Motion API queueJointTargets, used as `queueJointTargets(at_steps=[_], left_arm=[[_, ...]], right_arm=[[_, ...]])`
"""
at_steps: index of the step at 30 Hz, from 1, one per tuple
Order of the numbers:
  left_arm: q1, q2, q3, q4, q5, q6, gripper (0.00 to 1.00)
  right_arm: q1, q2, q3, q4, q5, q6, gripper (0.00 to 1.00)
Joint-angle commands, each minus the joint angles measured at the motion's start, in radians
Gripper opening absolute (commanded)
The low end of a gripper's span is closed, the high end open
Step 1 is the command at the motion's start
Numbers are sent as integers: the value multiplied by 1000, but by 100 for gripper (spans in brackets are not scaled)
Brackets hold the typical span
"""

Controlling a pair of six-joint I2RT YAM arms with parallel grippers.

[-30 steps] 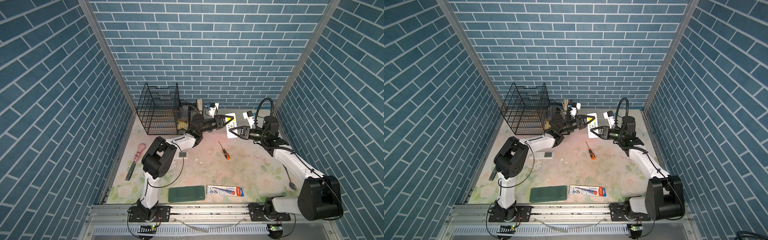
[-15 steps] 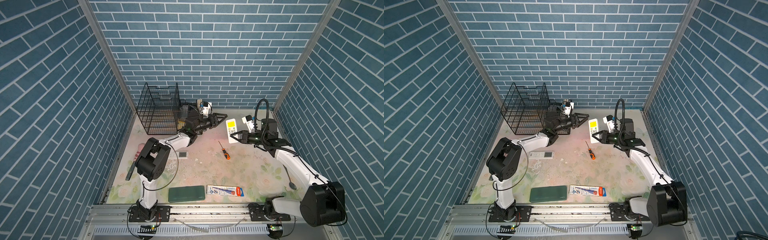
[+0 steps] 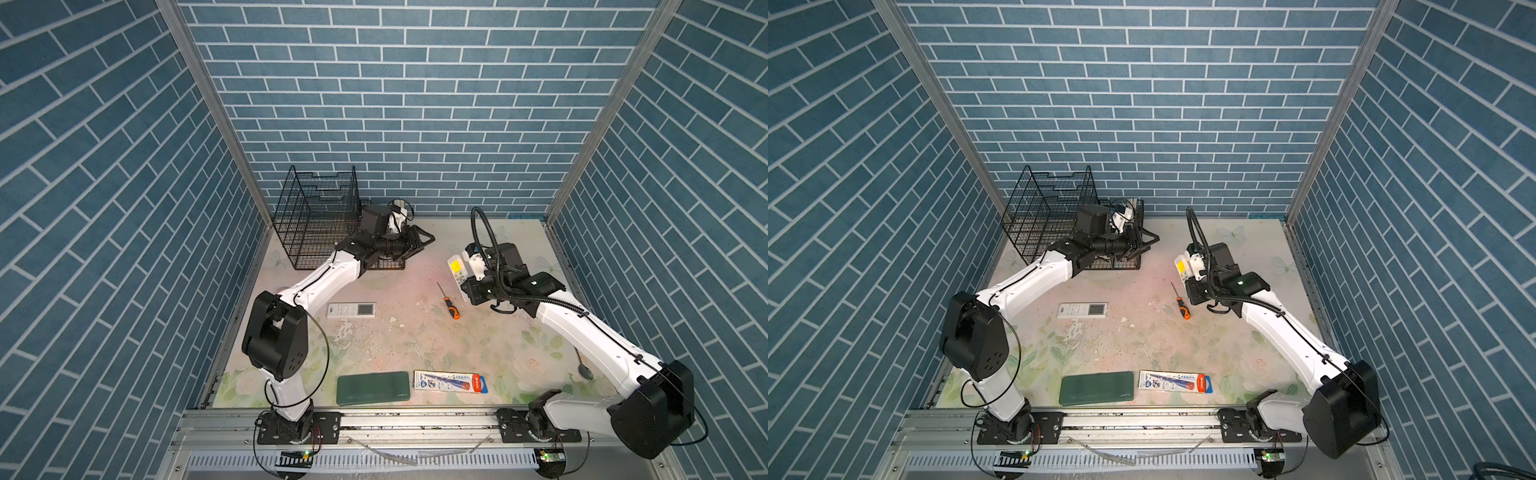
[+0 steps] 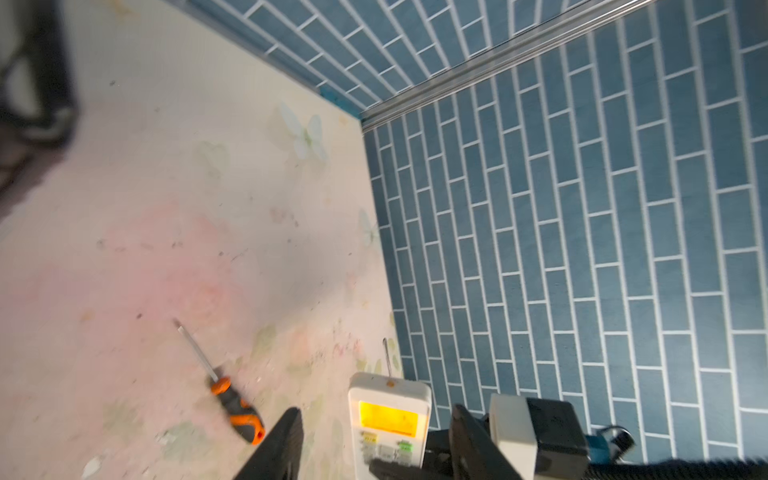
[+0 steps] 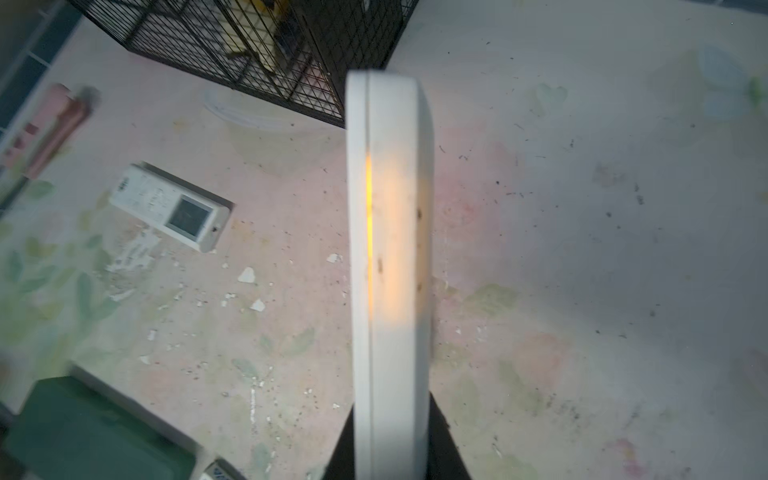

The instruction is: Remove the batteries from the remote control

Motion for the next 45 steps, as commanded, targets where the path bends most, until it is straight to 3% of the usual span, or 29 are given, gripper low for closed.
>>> queueJointTargets(at_steps=[1,5,11,18,30,38,45], left_arm=[[3,-6,79,-311,-7,66,61],[3,3,126,-415,10,53,62],[5,11,124,-421,61,-32,63],[6,4,90,-335,104,-145,63],[4,4,32,-261,170,-229,57],[4,25,43,-260,206,-261,42],[5,20,37,-273,216,-264,38]], right_arm=[[79,-7,16,-5,255,-145,0],[164,-10,-7,40,370,-186,0],[276,2,-30,104,519,-235,0],[336,20,-36,147,559,-264,0],[395,72,-20,243,614,-313,0],[432,148,12,301,654,-357,0],[435,133,-4,368,663,-357,0]])
